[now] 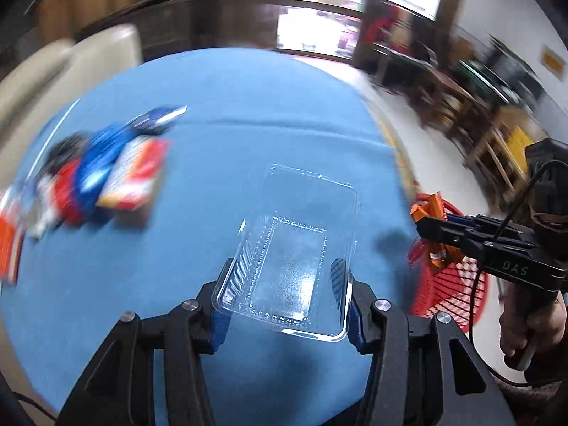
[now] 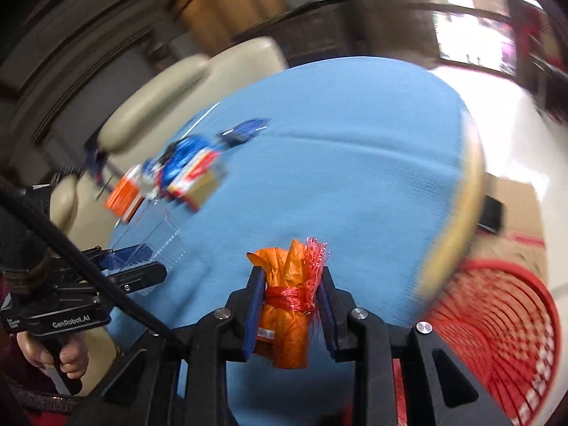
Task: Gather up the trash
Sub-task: 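Carry both items over the red wastebasket and open both tools to drop them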
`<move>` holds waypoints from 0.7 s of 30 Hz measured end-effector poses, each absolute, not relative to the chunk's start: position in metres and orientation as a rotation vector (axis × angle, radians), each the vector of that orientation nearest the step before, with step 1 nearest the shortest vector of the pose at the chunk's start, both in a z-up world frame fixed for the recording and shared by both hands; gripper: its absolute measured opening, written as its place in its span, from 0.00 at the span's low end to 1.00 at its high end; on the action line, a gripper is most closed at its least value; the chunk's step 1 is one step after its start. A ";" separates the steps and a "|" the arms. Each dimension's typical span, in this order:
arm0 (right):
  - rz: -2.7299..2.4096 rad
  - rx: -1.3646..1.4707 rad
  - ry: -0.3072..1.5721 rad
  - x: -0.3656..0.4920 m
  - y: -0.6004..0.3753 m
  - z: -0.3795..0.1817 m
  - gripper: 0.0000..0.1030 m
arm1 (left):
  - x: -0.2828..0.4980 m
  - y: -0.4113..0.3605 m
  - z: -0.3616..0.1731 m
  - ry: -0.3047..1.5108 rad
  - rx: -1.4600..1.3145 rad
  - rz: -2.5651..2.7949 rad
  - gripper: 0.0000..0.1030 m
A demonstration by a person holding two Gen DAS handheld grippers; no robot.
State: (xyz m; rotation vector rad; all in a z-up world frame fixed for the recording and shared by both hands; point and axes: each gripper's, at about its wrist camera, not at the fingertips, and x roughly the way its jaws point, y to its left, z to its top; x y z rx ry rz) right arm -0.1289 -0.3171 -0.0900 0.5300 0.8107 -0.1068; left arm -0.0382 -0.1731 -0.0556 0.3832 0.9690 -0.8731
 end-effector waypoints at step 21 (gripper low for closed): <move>-0.361 0.947 0.725 -0.292 -0.424 -0.138 0.33 | -0.126 -0.322 -0.088 1.129 0.596 -1.321 0.53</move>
